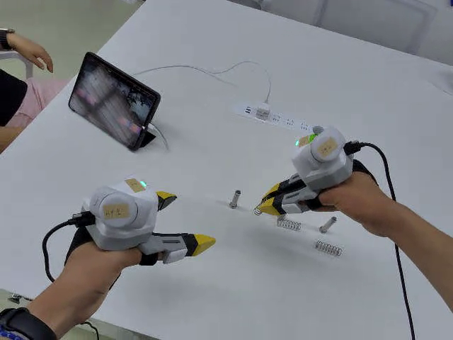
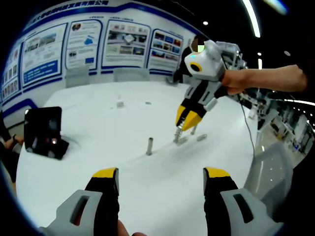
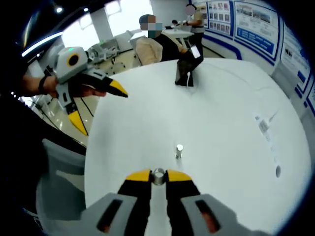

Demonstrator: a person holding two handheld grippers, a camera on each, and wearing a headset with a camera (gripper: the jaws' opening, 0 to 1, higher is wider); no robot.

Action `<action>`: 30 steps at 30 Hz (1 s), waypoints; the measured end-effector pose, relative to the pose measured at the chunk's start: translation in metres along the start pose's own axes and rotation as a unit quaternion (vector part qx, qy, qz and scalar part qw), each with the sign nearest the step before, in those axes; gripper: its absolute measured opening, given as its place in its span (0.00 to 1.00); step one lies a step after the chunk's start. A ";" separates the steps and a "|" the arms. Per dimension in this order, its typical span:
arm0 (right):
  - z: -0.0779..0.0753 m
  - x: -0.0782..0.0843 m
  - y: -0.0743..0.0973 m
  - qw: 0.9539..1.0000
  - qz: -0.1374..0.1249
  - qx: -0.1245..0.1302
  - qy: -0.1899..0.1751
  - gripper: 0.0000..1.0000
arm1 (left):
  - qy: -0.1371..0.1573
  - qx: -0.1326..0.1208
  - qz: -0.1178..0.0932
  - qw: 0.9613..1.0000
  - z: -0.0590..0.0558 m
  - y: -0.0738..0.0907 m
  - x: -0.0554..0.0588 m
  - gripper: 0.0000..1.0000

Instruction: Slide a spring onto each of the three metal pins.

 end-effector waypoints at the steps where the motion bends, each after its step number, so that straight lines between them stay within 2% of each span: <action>1: -0.002 -0.001 -0.001 1.000 0.001 0.004 0.002 0.12 | 0.000 -0.001 0.000 1.000 0.000 0.001 0.000 0.72; 7: -0.011 -0.009 -0.006 1.000 0.001 0.006 0.007 0.12 | 0.007 -0.004 0.003 1.000 0.003 0.004 0.004 0.74; 23: -0.017 -0.027 -0.024 1.000 0.002 0.003 0.030 0.12 | 0.028 -0.008 0.006 1.000 0.005 0.011 0.016 0.74; 30: -0.020 -0.031 -0.033 0.999 0.006 -0.002 0.038 0.12 | 0.033 -0.011 0.003 0.999 0.006 0.015 0.018 0.73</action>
Point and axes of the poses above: the centre of the closed fingertips' face, and the gripper's own axes: y roughly backward along the fingers, z roughly to its left, x roughly out of its underside, the point moved 8 cm from there along y, roughly backward along the fingers, and after that the axes turned 5 degrees about x, right-handed, at the moved point
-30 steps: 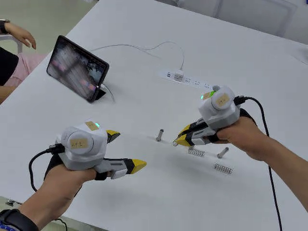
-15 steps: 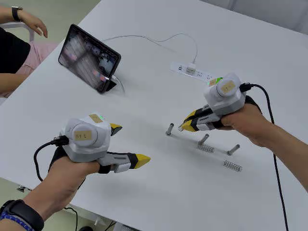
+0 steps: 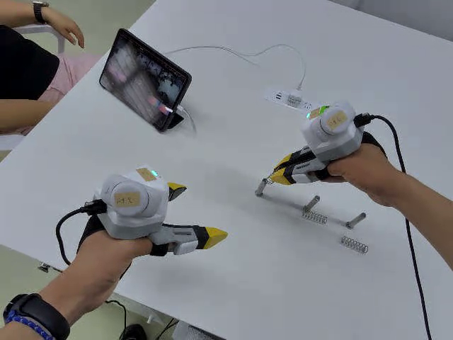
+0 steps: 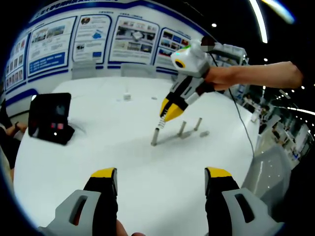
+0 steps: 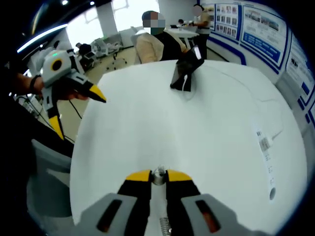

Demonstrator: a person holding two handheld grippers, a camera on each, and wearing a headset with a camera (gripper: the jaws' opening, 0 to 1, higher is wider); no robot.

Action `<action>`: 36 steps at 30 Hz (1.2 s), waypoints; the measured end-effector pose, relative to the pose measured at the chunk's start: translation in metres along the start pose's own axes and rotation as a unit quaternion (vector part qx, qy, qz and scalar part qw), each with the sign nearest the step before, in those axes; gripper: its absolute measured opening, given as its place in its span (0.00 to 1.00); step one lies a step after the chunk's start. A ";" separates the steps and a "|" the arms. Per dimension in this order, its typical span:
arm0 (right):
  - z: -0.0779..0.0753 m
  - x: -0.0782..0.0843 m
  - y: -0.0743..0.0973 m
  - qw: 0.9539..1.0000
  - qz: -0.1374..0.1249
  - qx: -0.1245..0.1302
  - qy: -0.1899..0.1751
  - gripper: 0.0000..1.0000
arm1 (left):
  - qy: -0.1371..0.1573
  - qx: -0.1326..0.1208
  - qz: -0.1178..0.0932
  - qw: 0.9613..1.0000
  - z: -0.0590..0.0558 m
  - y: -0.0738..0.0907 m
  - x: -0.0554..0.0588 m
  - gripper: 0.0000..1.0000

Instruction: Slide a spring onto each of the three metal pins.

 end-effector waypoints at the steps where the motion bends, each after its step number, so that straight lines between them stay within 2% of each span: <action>1: 0.000 0.000 -0.001 1.000 0.000 -0.001 0.001 0.12 | 0.000 -0.001 0.000 1.000 0.000 0.001 0.000 0.73; 18: -0.004 -0.001 -0.016 1.000 0.017 -0.012 0.015 0.12 | 0.007 -0.003 0.001 1.000 0.002 0.005 0.003 0.73; 23: -0.003 0.000 -0.020 0.999 0.031 -0.011 0.040 0.12 | 0.007 -0.003 0.002 1.000 0.002 0.005 0.004 0.72; 36: -0.002 0.002 -0.033 0.997 0.043 -0.016 0.057 0.12 | 0.010 -0.010 -0.002 1.000 0.006 0.010 0.003 0.72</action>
Point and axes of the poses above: the centre of the closed fingertips' face, and the gripper's own axes: y roughly backward along the fingers, z roughly to its left, x roughly out of its underside, the point moved 8 cm from there along y, roughly backward along the fingers, and after that the axes turned 5 degrees about x, right-handed, at the moved point
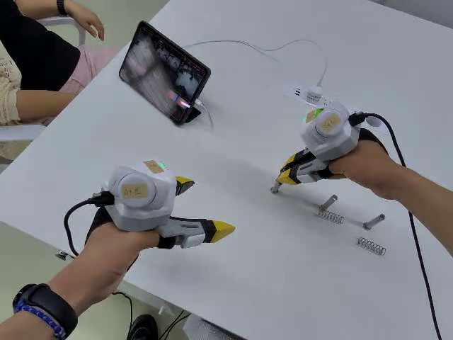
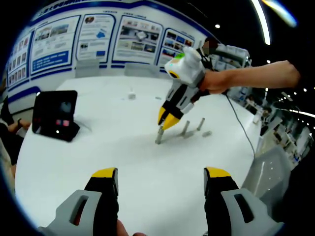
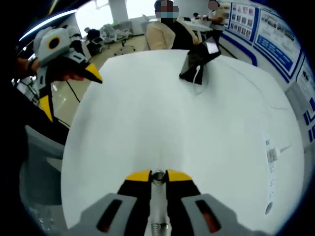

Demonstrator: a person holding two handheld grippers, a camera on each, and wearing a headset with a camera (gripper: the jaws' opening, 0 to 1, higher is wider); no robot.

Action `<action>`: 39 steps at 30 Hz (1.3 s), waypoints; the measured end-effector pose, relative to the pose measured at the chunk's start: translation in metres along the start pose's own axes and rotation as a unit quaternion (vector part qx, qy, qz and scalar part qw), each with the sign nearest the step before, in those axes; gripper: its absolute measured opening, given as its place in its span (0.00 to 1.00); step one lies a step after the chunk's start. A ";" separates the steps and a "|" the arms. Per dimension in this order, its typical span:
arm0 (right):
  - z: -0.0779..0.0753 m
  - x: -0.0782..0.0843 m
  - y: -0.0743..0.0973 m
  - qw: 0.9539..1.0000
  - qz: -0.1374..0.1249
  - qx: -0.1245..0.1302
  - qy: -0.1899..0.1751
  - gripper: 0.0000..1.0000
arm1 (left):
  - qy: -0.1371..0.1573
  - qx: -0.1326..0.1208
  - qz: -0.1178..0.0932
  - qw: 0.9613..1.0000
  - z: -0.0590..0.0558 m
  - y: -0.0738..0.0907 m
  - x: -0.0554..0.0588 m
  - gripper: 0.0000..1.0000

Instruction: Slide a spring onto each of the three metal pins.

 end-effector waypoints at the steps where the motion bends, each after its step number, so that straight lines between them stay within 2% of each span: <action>1: 0.001 0.000 -0.001 1.000 0.002 0.001 0.006 0.12 | 0.001 0.000 -0.001 1.000 0.000 0.000 0.000 0.72; 23: 0.000 0.010 -0.023 0.999 0.028 -0.007 0.032 0.13 | 0.011 -0.009 0.001 1.000 0.004 0.003 0.006 0.71; 34: -0.002 0.014 -0.030 0.999 0.035 -0.011 0.033 0.13 | 0.009 -0.011 0.000 1.000 0.004 0.006 0.003 0.71; 39: -0.002 0.015 -0.030 0.999 0.037 -0.008 0.028 0.18 | 0.007 -0.011 0.000 1.000 0.002 0.007 0.003 0.71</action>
Point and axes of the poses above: the centre of the closed fingertips' face, and the gripper's own axes: y roughly backward along the fingers, z roughly to its left, x roughly out of its underside, the point moved 8 cm from there along y, roughly backward along the fingers, and after that the axes turned 5 degrees about x, right-handed, at the moved point
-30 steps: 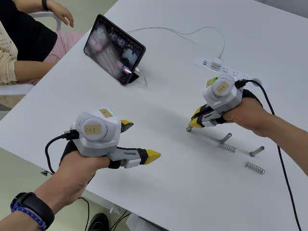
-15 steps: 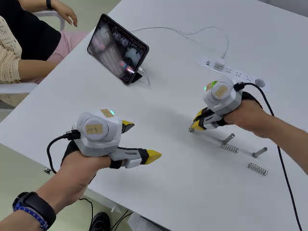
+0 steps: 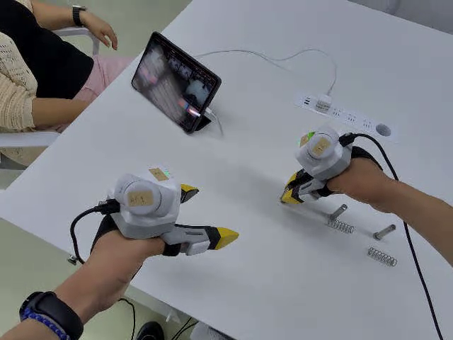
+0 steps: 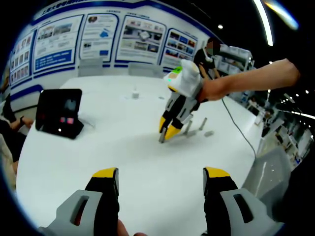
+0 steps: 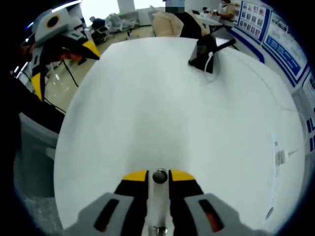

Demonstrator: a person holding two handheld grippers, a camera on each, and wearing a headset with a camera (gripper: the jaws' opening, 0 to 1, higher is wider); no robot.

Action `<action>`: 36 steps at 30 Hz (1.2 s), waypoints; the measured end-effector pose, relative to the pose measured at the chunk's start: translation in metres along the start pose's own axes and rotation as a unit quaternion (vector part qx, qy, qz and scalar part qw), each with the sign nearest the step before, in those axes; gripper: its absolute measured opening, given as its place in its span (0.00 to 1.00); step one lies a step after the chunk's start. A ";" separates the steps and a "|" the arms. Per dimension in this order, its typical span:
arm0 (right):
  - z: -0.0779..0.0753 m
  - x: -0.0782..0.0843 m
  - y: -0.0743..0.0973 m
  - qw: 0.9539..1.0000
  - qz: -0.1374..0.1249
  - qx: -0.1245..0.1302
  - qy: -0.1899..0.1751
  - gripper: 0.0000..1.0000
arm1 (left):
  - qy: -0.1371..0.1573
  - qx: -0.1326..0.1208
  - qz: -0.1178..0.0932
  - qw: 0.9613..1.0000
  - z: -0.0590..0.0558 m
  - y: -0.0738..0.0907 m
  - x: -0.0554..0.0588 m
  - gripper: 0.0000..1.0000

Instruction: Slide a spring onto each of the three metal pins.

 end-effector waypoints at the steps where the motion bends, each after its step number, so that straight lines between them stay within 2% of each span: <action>1: 0.000 0.000 0.000 1.000 0.000 0.001 -0.001 0.19 | -0.001 0.000 0.000 1.000 0.000 0.000 0.000 0.71; 11: 0.003 0.008 0.014 1.000 -0.004 0.020 -0.011 0.32 | -0.007 0.003 0.000 1.000 -0.008 0.001 -0.003 0.71; 17: 0.004 0.010 0.028 0.998 -0.029 0.037 -0.040 0.36 | -0.011 0.005 -0.002 1.000 -0.012 -0.001 -0.005 0.71; 23: 0.008 0.014 0.037 0.997 -0.043 0.050 -0.051 0.39 | -0.014 0.009 -0.003 1.000 -0.018 -0.003 -0.008 0.71; 26: 0.009 0.017 0.043 0.995 -0.053 0.053 -0.066 0.40 | -0.016 0.010 -0.003 1.000 -0.019 -0.004 -0.010 0.71; 29: 0.012 0.017 0.049 0.991 -0.073 0.057 -0.092 0.40 | -0.017 0.008 -0.006 1.000 -0.021 -0.004 -0.013 0.71; 36: 0.018 0.024 0.058 0.988 -0.092 0.065 -0.108 0.41 | -0.018 0.010 -0.008 1.000 -0.024 -0.006 -0.016 0.71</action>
Point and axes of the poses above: the centre of the closed fingertips' face, and the gripper's own axes: y roughly backward along the fingers, z roughly to its left, x roughly out of its underside, the point moved 8 cm from there along y, roughly backward along the fingers, and after that the axes turned 5 degrees about x, right-handed, at the moved point
